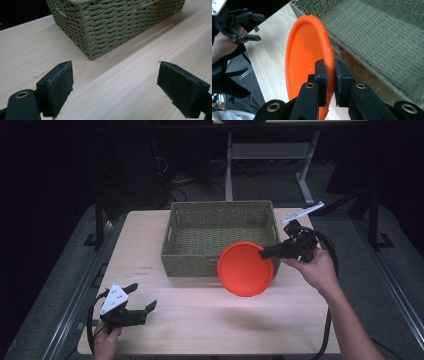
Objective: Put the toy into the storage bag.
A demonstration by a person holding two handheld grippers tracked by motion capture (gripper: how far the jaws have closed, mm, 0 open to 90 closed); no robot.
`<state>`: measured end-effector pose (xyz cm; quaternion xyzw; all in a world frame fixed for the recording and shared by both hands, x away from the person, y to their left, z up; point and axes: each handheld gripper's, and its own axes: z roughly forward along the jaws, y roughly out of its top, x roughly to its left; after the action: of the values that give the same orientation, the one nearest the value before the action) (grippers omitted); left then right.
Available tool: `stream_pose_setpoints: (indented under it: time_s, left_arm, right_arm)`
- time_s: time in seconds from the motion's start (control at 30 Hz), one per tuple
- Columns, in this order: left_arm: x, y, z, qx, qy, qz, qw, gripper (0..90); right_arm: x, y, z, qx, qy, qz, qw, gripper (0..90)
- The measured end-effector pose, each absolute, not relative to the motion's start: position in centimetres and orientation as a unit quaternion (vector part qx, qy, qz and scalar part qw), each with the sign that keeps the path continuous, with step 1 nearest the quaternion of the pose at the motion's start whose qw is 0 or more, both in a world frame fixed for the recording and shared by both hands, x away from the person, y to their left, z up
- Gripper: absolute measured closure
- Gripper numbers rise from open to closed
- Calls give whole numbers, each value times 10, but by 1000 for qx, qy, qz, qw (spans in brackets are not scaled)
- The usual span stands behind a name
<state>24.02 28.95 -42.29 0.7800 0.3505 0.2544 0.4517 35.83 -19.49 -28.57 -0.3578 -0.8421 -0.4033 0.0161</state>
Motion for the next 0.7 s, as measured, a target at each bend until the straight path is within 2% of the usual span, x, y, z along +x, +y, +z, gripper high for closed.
stream_pose_setpoints:
  time_s: [0.7]
  left_arm:
    - [241, 290, -423, 778, 351, 257, 453, 128]
  right_arm:
    - [393, -181, -256, -370, -832, -413, 14, 821]
